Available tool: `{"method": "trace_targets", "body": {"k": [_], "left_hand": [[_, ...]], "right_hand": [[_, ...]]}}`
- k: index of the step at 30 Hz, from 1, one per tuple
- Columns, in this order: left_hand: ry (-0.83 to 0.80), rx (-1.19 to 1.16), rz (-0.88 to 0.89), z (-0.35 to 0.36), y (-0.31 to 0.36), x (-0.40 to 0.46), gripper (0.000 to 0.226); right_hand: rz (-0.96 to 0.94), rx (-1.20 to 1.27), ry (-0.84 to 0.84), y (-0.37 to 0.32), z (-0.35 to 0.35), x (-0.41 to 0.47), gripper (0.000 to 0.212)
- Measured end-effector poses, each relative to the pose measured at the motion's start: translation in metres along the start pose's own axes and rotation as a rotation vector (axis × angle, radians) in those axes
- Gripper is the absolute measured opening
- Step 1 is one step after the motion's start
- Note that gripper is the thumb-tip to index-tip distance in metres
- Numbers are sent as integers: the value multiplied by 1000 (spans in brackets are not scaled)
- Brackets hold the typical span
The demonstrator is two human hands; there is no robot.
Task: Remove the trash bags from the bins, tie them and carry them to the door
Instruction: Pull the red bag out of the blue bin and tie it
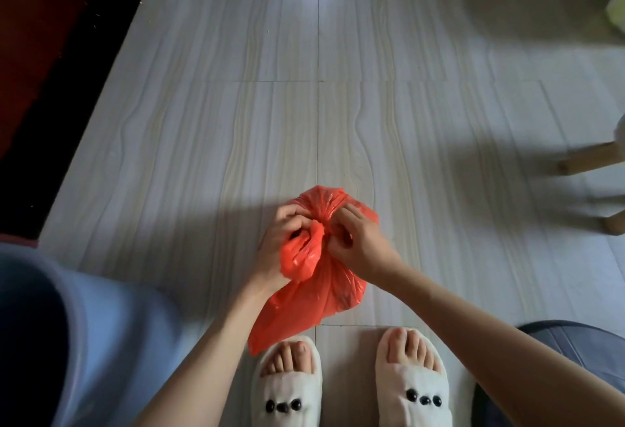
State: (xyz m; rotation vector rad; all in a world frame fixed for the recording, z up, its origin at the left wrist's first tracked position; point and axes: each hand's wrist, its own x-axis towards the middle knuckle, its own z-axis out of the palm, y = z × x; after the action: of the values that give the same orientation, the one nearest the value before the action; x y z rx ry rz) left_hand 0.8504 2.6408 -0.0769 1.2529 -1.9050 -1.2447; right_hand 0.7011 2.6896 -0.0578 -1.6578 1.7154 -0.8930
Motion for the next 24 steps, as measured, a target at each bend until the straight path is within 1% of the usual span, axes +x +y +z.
{"method": "trace_targets", "body": {"k": [1, 2, 3, 4, 5, 6, 7, 9, 10, 12, 18, 22, 24], "left_hand": [[5, 32, -6, 0, 6, -2, 12], [25, 16, 1, 1, 8, -4, 7], [75, 36, -15, -1, 12, -6, 18], [120, 23, -33, -3, 15, -7, 23], [151, 48, -24, -6, 16, -7, 20], [152, 129, 29, -9, 16, -8, 11], [138, 296, 123, -14, 16, -10, 3], [115, 609, 352, -22, 8, -14, 10], [114, 707, 424, -26, 5, -14, 11], [102, 804, 489, -27, -1, -15, 14], [105, 881, 578, -26, -12, -21, 15], [87, 939, 554, -27, -11, -24, 17], [0, 974, 495, -29, -9, -23, 19]], "right_hand": [[-26, -6, 21, 0, -2, 1, 11], [-40, -14, 32, 1, -4, 1, 15], [-51, -39, 25, 2, -5, 0, 21], [-63, -79, 2, 3, -7, 0, 24], [-97, -133, -24, 4, -9, 0, 24], [-159, -205, -42, 5, -12, -1, 24], [-241, -296, -47, 7, -15, -1, 22], [-350, -457, -63, 15, -22, -2, 12], [-384, -511, -65, 20, -25, -2, 11], [-407, -572, -57, 28, -30, -5, 14], [-418, -678, -12, 43, -43, -19, 15], [-387, -673, 1, 44, -49, -26, 15], [-344, -680, -17, 43, -49, -29, 19]]}}
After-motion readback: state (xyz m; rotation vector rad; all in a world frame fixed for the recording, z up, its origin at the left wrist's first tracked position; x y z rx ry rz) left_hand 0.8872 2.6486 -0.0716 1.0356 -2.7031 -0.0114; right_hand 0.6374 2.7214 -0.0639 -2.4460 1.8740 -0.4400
